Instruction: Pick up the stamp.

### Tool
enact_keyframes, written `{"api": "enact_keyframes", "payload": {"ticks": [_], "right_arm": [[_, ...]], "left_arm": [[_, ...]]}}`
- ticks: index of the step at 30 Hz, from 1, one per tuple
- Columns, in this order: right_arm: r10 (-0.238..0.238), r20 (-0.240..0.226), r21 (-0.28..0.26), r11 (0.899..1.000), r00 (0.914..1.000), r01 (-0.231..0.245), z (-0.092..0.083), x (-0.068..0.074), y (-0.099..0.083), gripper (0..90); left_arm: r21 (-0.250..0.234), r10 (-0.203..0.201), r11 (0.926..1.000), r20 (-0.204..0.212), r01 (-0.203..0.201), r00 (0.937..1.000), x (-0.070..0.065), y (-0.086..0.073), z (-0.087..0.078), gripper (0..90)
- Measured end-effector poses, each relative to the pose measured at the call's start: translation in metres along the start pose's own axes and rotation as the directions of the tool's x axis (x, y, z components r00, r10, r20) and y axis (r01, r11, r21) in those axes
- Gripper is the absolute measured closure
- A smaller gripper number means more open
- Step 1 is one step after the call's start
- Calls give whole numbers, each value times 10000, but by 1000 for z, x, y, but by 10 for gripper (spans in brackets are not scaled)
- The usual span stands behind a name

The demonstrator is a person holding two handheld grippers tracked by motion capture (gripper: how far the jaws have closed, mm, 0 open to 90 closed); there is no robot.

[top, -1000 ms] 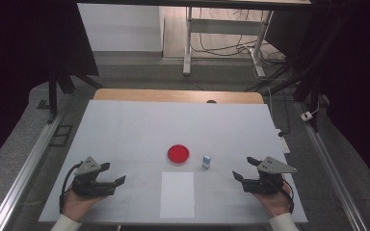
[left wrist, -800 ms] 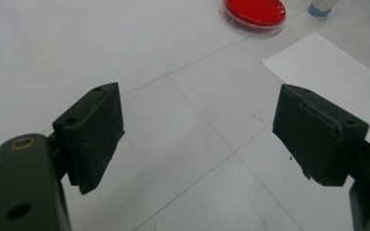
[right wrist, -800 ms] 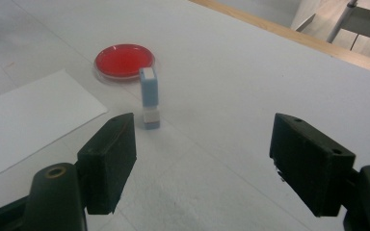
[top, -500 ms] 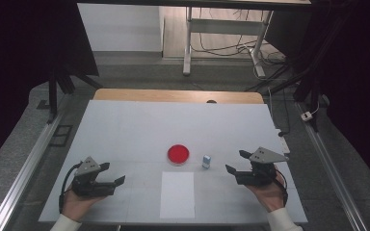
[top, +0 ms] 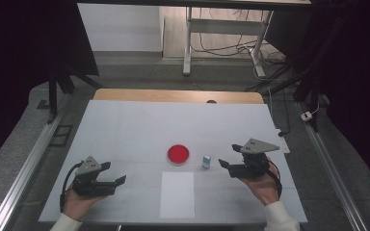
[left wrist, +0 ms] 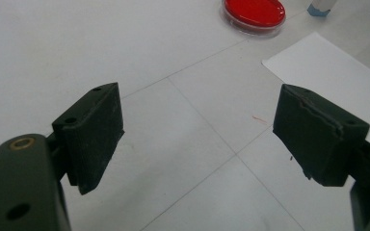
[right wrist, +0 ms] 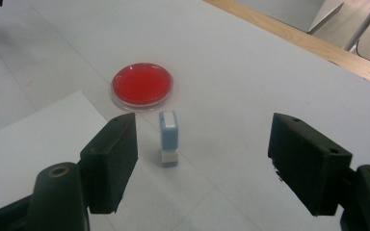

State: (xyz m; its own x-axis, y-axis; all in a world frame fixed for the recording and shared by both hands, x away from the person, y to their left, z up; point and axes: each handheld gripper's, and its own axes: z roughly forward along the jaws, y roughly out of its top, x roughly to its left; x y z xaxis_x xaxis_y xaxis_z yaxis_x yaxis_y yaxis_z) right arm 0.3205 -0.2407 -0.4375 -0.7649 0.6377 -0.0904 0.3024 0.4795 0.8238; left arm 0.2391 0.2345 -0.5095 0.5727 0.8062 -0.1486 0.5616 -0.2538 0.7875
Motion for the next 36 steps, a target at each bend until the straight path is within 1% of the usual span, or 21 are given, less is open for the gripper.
{"api": "enact_keyframes", "payload": {"ticks": [1, 3, 4, 6, 7, 8, 9, 11, 12, 14, 17, 18, 19, 20, 21, 24, 25, 36], "right_arm": [[-47, 52, 143, 9999, 10000, 46, 3, -1, 6, 263], [-10, 62, 132, 9999, 10000, 9, 5, -1, 9, 267], [22, -17, 107, 9999, 10000, -22, 9, -2, 13, 272], [37, -38, 191, 9998, 10000, -37, 11, -2, 14, 272], [31, -89, 374, 9993, 10000, -27, 18, -2, 15, 273], [31, -89, 374, 9993, 10000, -27, 18, -2, 15, 273], [63, -201, 533, 9986, 9998, -52, 24, -2, 16, 275], [115, -339, 685, 9976, 9994, -91, 30, -1, 17, 275], [115, -339, 685, 9976, 9994, -91, 30, -1, 17, 275], [191, -459, 843, 9963, 9988, -152, 36, 1, 17, 276], [288, -704, 834, 9963, 9971, -229, 42, 2, 16, 278], [522, -883, 549, 9974, 9947, -475, 46, 2, 13, 290], [555, -1014, 746, 9961, 9933, -481, 50, 2, 13, 285], [351, -998, 943, 9952, 9944, -256, 54, 2, 13, 287], [351, -998, 943, 9952, 9944, -256, 54, 2, 13, 287], [230, -1109, 1038, 9945, 9936, -114, 63, 5, 12, 295], [148, -1048, 1107, 9938, 9944, -31, 65, 5, 12, 298], [146, -1087, 1269, 9919, 9940, -7, 71, 7, 9, 330]], "left_arm": [[10, 14, 10000, 14, -14, 10000, 0, 0, 1, 177], [59, 56, 10000, 26, -56, 10000, -1, 0, 2, 176], [66, 70, 10000, 7, -70, 10000, -1, 0, 2, 175], [68, 56, 10000, 9, -56, 10000, -1, 0, 3, 176], [68, 59, 10000, 12, -60, 10000, -1, 0, 2, 176], [61, 67, 10000, 19, -67, 10000, -1, 0, 2, 176], [58, 82, 9999, 18, -82, 10000, -1, 0, 2, 177], [27, 90, 10000, 27, -90, 10000, -2, 0, 2, 178], [14, 95, 10000, 32, -95, 9999, -2, 1, 2, 178], [41, 140, 9999, 45, -140, 9999, -2, 1, 3, 179], [78, 192, 9998, 22, -193, 9998, -3, 0, 3, 179], [67, 171, 9998, 14, -171, 9999, -2, 0, 3, 179], [23, 124, 9999, -6, -124, 9999, -2, 0, 3, 180], [23, 124, 9999, -6, -124, 9999, -2, 0, 3, 181], [28, 120, 9999, -7, -120, 9999, -1, 0, 4, 181], [47, 132, 9999, -53, -131, 9999, -1, -1, 4, 181], [38, 113, 9999, -80, -113, 9999, -1, -2, 4, 181], [68, 78, 9999, -144, -77, 9999, 0, -4, 3, 182]]}}
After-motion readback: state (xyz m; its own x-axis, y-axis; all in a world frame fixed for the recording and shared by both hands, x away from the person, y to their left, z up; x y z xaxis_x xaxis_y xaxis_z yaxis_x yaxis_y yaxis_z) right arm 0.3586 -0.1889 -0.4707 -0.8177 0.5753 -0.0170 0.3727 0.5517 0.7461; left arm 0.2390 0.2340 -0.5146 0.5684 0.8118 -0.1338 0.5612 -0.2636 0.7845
